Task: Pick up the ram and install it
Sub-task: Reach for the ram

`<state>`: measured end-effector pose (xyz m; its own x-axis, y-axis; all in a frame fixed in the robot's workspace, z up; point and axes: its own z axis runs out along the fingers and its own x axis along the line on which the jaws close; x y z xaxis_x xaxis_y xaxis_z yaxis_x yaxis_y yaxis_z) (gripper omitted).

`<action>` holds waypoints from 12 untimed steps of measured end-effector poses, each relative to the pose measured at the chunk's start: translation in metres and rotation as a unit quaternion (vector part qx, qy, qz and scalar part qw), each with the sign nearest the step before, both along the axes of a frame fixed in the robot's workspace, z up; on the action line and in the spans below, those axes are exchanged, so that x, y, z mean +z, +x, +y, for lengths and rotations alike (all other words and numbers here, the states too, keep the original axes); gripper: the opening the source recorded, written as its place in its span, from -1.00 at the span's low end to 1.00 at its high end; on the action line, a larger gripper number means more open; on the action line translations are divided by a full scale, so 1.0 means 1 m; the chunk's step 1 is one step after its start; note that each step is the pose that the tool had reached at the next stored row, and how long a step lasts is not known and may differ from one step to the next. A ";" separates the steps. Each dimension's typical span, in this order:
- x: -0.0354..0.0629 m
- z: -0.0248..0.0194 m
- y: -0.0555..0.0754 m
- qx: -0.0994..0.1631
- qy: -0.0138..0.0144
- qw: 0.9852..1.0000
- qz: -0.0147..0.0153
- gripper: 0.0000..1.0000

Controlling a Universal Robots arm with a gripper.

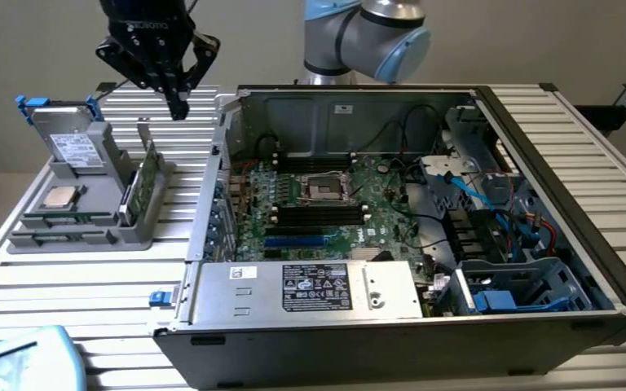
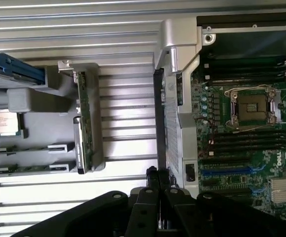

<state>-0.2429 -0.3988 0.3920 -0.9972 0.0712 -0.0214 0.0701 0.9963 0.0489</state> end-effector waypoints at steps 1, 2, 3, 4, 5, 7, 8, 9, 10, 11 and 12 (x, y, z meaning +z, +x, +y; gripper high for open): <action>-0.0001 0.0000 -0.005 0.000 0.000 1.000 0.000 -0.80; -0.0002 0.0000 -0.009 0.000 0.000 1.000 0.000 -0.80; -0.0003 0.0000 -0.013 0.000 0.000 1.000 0.000 -0.80; -0.0004 0.0000 -0.018 0.000 0.000 1.000 0.000 -0.80; -0.0005 0.0000 -0.023 0.000 0.000 1.000 0.000 -0.80; -0.0009 0.0000 -0.032 0.000 0.000 1.000 0.000 -0.80; -0.0013 0.0000 -0.036 0.000 0.000 1.000 0.000 -0.80; -0.0018 0.0000 -0.041 0.000 0.000 1.000 0.000 -0.80; -0.0023 0.0000 -0.045 0.000 0.000 1.000 0.000 -0.80; -0.0028 0.0000 -0.050 0.000 0.000 1.000 0.000 -0.80; -0.0034 0.0000 -0.054 0.000 0.000 1.000 0.000 -0.80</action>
